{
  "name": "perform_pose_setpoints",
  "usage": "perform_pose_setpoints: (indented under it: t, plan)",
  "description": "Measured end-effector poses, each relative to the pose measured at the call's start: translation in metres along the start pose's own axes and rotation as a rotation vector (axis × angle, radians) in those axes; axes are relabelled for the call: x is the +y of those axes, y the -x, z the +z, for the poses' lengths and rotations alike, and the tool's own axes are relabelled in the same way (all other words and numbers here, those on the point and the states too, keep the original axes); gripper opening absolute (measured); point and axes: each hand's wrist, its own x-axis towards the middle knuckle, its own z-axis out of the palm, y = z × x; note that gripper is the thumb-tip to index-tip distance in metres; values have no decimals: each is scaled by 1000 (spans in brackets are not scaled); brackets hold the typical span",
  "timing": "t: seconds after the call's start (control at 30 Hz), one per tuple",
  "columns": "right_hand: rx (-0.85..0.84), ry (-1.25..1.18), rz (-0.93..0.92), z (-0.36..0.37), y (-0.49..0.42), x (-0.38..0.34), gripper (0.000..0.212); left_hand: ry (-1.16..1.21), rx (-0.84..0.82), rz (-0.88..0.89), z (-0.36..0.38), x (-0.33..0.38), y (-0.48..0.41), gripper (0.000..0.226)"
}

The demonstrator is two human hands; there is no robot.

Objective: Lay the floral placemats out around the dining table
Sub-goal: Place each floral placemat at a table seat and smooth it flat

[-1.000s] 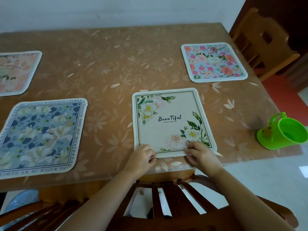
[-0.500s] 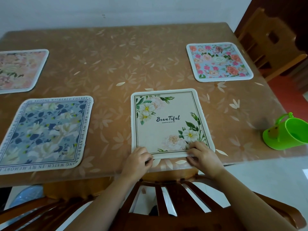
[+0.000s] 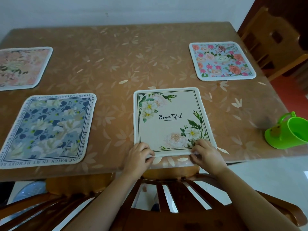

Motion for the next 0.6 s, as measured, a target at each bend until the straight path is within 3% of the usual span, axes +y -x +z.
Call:
perform_pose_setpoints:
  t: [0.6]
  plan:
    - [-36,-40,150,-10,5,18,19,8,-20,-31,4,4,-3,4]
